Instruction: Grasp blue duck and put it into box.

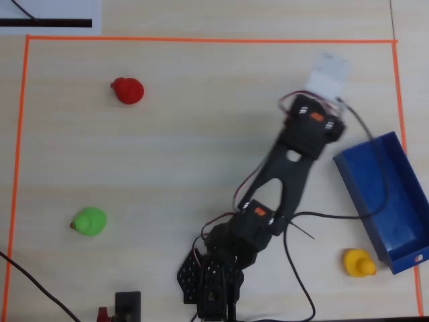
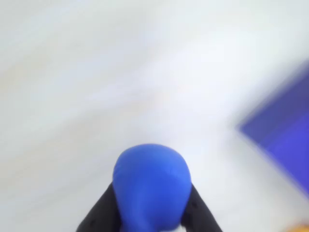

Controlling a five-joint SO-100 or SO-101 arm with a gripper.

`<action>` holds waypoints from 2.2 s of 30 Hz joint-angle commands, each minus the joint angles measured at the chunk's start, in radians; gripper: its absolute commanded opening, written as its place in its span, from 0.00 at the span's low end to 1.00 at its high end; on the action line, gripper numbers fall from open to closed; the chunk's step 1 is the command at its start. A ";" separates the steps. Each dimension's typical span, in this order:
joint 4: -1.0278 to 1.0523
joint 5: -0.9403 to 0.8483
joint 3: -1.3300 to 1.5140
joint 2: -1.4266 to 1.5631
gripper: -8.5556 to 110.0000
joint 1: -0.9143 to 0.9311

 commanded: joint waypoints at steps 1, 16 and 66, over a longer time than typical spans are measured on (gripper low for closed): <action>0.098 -0.075 -0.426 -0.018 0.07 0.262; -0.011 -0.086 -0.298 -0.195 0.07 0.534; -0.604 0.178 1.669 1.305 0.07 -0.759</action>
